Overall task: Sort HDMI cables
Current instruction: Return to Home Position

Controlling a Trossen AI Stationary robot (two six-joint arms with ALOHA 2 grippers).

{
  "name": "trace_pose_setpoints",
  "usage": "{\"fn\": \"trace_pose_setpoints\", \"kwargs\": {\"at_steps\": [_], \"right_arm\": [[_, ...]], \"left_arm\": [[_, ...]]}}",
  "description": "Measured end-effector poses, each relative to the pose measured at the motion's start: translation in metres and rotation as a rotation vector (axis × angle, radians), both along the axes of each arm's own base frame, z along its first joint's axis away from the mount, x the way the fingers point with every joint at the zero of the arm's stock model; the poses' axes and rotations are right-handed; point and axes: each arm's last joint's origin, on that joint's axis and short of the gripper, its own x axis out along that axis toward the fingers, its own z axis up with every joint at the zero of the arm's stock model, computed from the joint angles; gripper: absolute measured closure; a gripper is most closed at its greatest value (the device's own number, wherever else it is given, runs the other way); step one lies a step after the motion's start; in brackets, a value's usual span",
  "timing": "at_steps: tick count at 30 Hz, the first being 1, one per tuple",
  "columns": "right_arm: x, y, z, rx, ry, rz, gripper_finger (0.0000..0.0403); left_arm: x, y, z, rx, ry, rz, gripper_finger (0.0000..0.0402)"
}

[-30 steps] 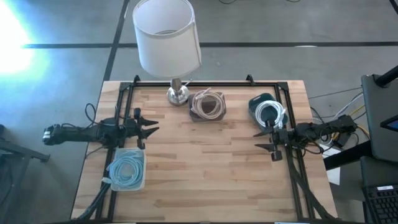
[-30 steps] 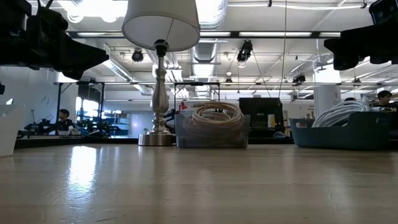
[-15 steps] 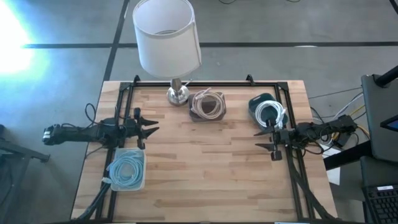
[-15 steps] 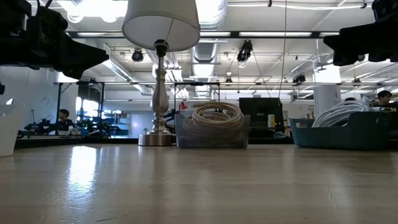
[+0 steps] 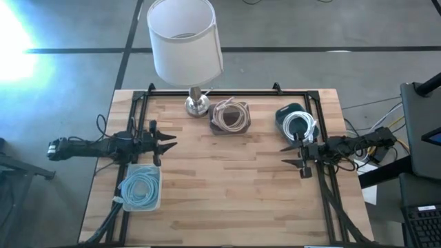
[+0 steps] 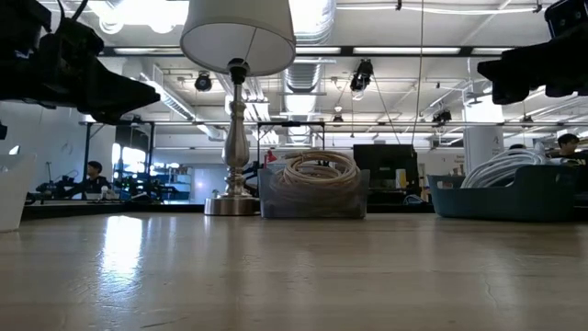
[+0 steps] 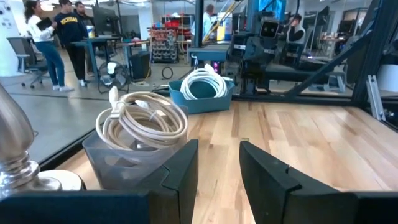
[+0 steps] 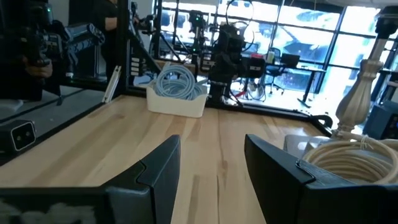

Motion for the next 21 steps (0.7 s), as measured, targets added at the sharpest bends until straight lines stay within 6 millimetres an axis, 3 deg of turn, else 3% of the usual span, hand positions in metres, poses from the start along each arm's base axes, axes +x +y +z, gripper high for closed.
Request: {"fn": "trace_pose_setpoints", "kwargs": {"at_steps": [21], "right_arm": [[0.0028, 0.0008, -0.0036, 0.022, 0.047, 0.001, 0.0227]], "left_arm": [[-0.0002, 0.0002, -0.0013, -0.008, 0.015, 0.008, 0.0280]]}}
